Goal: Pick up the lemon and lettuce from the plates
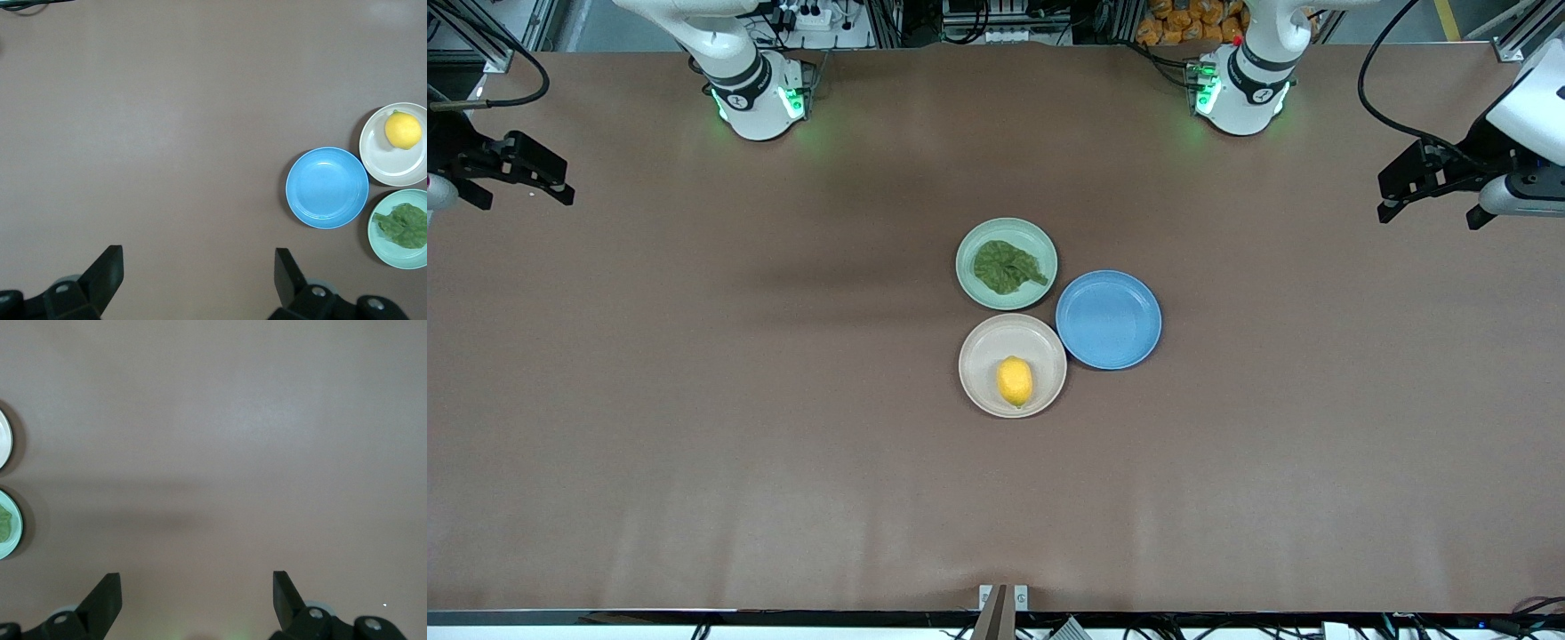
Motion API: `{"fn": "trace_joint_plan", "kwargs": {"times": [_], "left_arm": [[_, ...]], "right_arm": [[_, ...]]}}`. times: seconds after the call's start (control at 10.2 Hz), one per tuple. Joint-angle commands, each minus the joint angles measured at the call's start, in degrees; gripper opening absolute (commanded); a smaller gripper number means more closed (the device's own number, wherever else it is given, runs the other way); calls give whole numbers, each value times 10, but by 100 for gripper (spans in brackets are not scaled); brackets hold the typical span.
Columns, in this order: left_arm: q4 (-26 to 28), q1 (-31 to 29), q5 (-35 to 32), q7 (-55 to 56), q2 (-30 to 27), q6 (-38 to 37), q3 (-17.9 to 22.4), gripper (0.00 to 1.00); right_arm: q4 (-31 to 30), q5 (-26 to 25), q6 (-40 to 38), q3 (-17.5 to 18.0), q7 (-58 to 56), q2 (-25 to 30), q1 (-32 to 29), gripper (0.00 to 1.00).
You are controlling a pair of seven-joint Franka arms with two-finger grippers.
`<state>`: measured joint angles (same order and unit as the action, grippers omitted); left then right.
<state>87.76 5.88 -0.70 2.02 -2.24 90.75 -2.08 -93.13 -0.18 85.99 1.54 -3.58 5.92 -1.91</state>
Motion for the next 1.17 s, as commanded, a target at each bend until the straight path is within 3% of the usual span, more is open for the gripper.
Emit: {"fn": "trace_joint_plan", "kwargs": {"times": [0.0, 0.49, 1.07], "left_arm": [[-11, -3, -11, -11, -1, -1, -1, 100], [-11, 5, -10, 1, 17, -1, -2, 100], [-11, 23, 3, 31, 97, 42, -13, 100]], "right_arm": [[-14, 7, 1, 5, -10, 15, -8, 100], [-15, 8, 0, 5, -10, 14, -8, 100], [-18, 8, 1, 5, -9, 13, -9, 100]]}}
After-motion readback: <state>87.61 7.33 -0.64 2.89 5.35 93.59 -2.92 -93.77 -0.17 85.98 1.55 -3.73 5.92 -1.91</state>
